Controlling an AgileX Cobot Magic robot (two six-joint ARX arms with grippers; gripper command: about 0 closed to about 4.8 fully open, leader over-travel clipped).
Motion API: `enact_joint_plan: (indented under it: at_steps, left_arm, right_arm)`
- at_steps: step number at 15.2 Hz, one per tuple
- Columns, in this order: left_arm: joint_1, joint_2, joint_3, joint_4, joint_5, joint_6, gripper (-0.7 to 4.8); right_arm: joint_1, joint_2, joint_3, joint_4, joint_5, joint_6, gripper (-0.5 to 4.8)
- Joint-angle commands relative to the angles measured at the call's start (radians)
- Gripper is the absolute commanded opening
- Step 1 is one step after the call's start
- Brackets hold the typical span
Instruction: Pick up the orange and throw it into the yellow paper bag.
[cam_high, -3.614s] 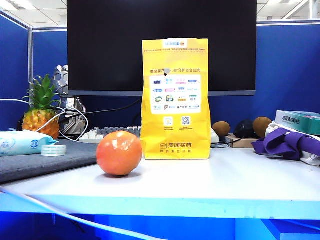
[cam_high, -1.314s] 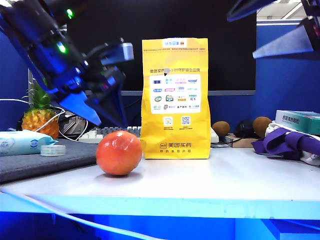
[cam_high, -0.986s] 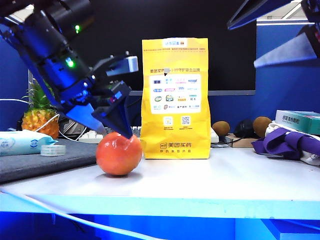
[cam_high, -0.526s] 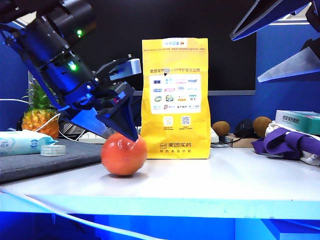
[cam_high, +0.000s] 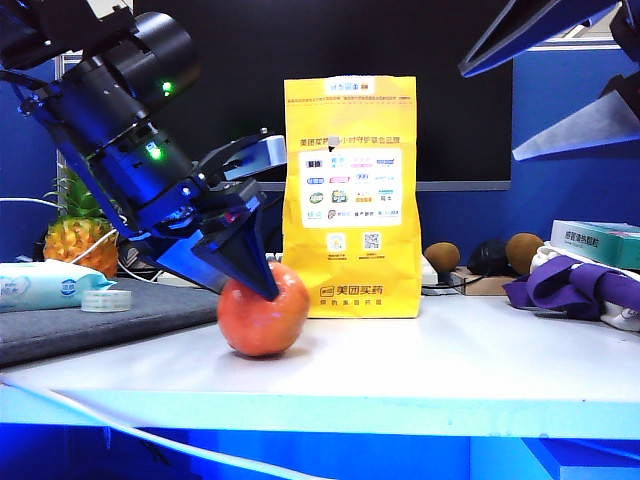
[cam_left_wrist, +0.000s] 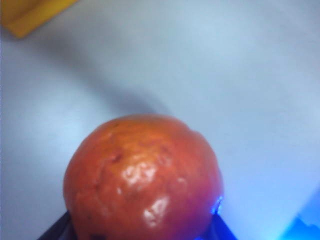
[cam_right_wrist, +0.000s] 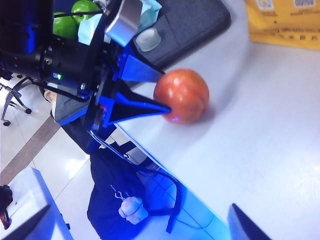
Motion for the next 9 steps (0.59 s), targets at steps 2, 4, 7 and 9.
enact_joint_plan:
  at_steps: [2,4,7,9]
  left_arm:
    - [-0.001,-0.016,0.056,-0.028,0.075,0.024,2.08]
    - [-0.001,-0.068,0.098,-0.060,0.084,0.034,2.08]
    - [-0.001,-0.199,0.200,-0.158,0.064,0.137,2.05]
    - [-0.001,-0.302,0.243,-0.132,0.062,0.174,2.05]
  right_arm:
    - [0.000,-0.001,0.003,0.023,-0.006,0.000,4.79]
    - [0.000,-0.001,0.003,0.025,-0.005,0.000,4.79]
    - [0.000,-0.001,0.003,0.067,0.015,0.000,4.79]
    - [0.000,-0.001,0.003,0.123,0.017,0.001,4.79]
